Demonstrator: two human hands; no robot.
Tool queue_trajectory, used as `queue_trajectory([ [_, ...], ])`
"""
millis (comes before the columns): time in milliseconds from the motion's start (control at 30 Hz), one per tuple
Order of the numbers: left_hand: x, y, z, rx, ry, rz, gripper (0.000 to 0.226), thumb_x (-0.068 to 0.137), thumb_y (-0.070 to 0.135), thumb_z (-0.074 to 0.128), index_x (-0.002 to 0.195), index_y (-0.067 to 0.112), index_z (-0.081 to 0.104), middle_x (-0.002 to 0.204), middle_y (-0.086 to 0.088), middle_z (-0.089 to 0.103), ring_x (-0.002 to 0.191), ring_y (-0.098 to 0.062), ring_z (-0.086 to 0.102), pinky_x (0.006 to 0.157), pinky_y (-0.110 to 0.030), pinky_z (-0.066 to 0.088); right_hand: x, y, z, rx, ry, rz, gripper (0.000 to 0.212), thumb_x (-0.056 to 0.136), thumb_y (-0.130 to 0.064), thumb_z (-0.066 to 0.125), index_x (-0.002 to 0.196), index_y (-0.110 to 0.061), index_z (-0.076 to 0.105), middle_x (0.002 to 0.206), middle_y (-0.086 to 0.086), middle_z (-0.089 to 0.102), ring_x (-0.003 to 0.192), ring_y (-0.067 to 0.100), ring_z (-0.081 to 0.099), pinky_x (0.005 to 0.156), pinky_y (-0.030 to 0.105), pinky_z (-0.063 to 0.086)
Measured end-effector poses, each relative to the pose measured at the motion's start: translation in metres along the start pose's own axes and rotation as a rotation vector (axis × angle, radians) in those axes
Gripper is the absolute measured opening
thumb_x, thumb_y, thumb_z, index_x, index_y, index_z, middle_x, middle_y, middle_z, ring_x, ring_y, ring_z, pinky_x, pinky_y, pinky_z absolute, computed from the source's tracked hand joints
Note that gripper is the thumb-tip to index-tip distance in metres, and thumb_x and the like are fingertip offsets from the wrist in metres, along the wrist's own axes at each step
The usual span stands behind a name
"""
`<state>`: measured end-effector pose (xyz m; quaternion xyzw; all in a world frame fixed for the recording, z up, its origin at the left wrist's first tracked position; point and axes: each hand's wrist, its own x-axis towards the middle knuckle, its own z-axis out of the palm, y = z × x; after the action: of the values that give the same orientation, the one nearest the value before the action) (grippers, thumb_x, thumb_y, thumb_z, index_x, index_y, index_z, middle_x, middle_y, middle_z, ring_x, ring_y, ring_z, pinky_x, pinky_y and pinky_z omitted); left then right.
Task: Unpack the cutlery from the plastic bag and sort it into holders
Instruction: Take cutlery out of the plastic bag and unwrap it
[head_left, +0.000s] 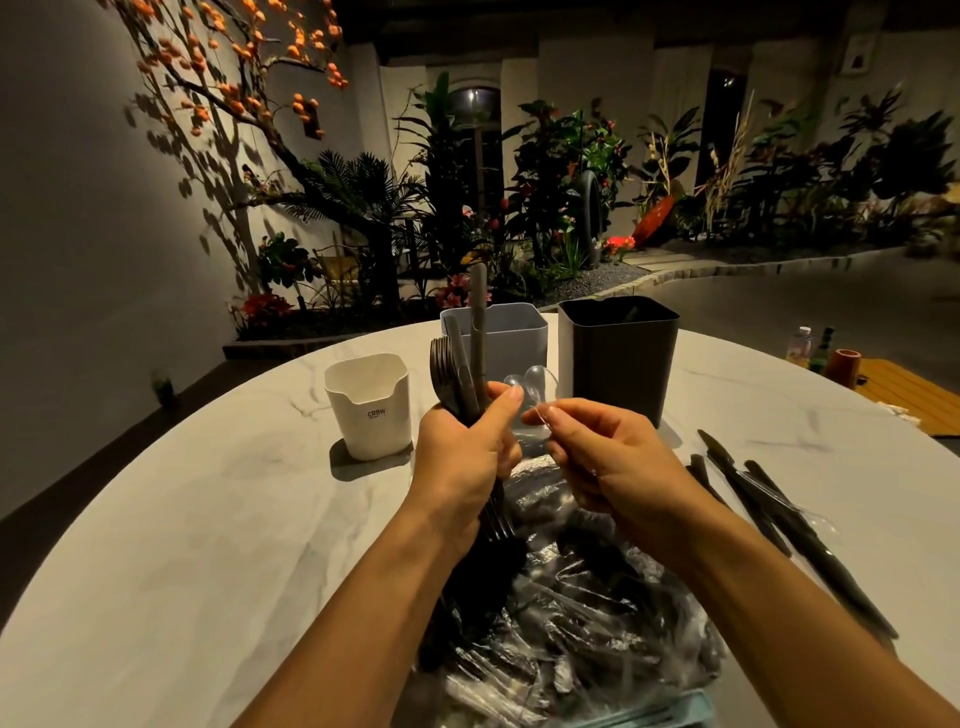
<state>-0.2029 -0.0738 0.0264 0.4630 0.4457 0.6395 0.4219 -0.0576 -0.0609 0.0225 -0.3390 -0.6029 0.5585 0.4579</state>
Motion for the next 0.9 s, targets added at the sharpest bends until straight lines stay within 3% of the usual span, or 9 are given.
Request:
queue_trajectory([
  [133, -0.001, 0.000, 0.000, 0.019, -0.052, 0.015, 0.036, 0.098, 0.031, 0.062, 0.077, 0.001, 0.065, 0.048, 0.002, 0.034, 0.044, -0.013, 0.033, 0.047, -0.023, 0.032, -0.001, 0.001, 0.003, -0.084, 0.041, -0.041, 0.020, 0.093, -0.030, 0.058, 0.101, -0.024, 0.075, 0.067, 0.002, 0.059, 0.052, 0.007, 0.047, 0.045, 0.018, 0.035],
  [233, 0.000, 0.000, -0.001, 0.078, -0.032, 0.021, 0.032, 0.091, 0.030, 0.071, 0.070, 0.007, 0.065, 0.048, 0.000, 0.041, 0.045, -0.013, 0.035, 0.046, -0.023, 0.033, -0.001, 0.002, 0.004, -0.160, 0.026, -0.061, 0.021, 0.093, -0.032, 0.057, 0.102, -0.026, 0.075, 0.068, 0.001, 0.063, 0.056, 0.009, 0.054, 0.048, 0.018, 0.043],
  [333, 0.002, -0.002, -0.004, 0.082, -0.036, -0.008, 0.029, 0.093, 0.027, 0.069, 0.078, 0.002, 0.071, 0.047, 0.002, 0.040, 0.044, -0.012, 0.034, 0.048, -0.024, 0.032, -0.002, -0.003, 0.003, -0.130, -0.014, -0.007, 0.031, 0.099, -0.036, 0.046, 0.104, -0.021, 0.073, 0.077, 0.006, 0.071, 0.069, 0.016, 0.065, 0.063, 0.023, 0.055],
  [400, 0.003, -0.002, -0.006, 0.056, -0.082, -0.023, 0.027, 0.094, 0.026, 0.067, 0.080, 0.003, 0.073, 0.046, 0.004, 0.038, 0.044, -0.011, 0.033, 0.048, -0.022, 0.033, -0.001, -0.007, -0.001, -0.029, -0.040, 0.089, 0.040, 0.104, -0.036, 0.037, 0.107, -0.014, 0.070, 0.080, 0.009, 0.071, 0.072, 0.018, 0.066, 0.071, 0.026, 0.056],
  [500, 0.002, 0.001, -0.006, 0.009, -0.142, -0.031, 0.024, 0.096, 0.023, 0.065, 0.089, 0.002, 0.075, 0.048, 0.004, 0.036, 0.045, -0.011, 0.032, 0.046, -0.020, 0.031, 0.000, -0.010, -0.004, 0.168, -0.108, 0.207, 0.037, 0.104, -0.029, 0.042, 0.106, -0.003, 0.067, 0.069, 0.004, 0.054, 0.058, 0.012, 0.047, 0.055, 0.022, 0.044],
  [600, 0.002, -0.001, -0.003, 0.078, -0.096, -0.020, 0.032, 0.092, 0.029, 0.070, 0.094, -0.003, 0.072, 0.049, 0.001, 0.038, 0.044, -0.011, 0.034, 0.046, -0.022, 0.033, 0.003, -0.008, -0.002, 0.258, -0.036, 0.198, 0.032, 0.102, -0.024, 0.047, 0.105, -0.003, 0.070, 0.067, 0.001, 0.046, 0.055, 0.008, 0.038, 0.046, 0.018, 0.034],
  [667, 0.000, -0.001, 0.001, 0.125, -0.042, -0.019, 0.038, 0.084, 0.037, 0.076, 0.092, 0.000, 0.072, 0.050, 0.000, 0.044, 0.042, -0.011, 0.040, 0.046, -0.023, 0.035, 0.006, -0.004, 0.003, 0.183, 0.052, 0.146, 0.031, 0.101, -0.025, 0.047, 0.111, -0.007, 0.070, 0.066, 0.000, 0.046, 0.056, 0.008, 0.041, 0.048, 0.017, 0.037],
  [767, 0.000, -0.002, 0.006, 0.157, 0.074, -0.013, 0.025, 0.083, 0.034, 0.079, 0.075, 0.011, 0.072, 0.047, 0.005, 0.057, 0.042, -0.008, 0.054, 0.047, -0.025, 0.046, 0.004, 0.002, 0.016, -0.047, 0.138, 0.016, 0.024, 0.101, -0.024, 0.050, 0.104, -0.011, 0.070, 0.063, -0.002, 0.054, 0.057, 0.009, 0.050, 0.053, 0.019, 0.045],
  [900, 0.004, -0.001, 0.002, 0.145, 0.117, -0.043, 0.017, 0.086, 0.028, 0.078, 0.081, 0.012, 0.077, 0.069, -0.005, 0.074, 0.067, -0.020, 0.074, 0.065, -0.037, 0.062, 0.006, 0.004, 0.025, -0.230, 0.171, -0.047, 0.018, 0.099, -0.025, 0.055, 0.094, -0.017, 0.070, 0.082, -0.003, 0.071, 0.077, 0.008, 0.067, 0.068, 0.024, 0.055],
])
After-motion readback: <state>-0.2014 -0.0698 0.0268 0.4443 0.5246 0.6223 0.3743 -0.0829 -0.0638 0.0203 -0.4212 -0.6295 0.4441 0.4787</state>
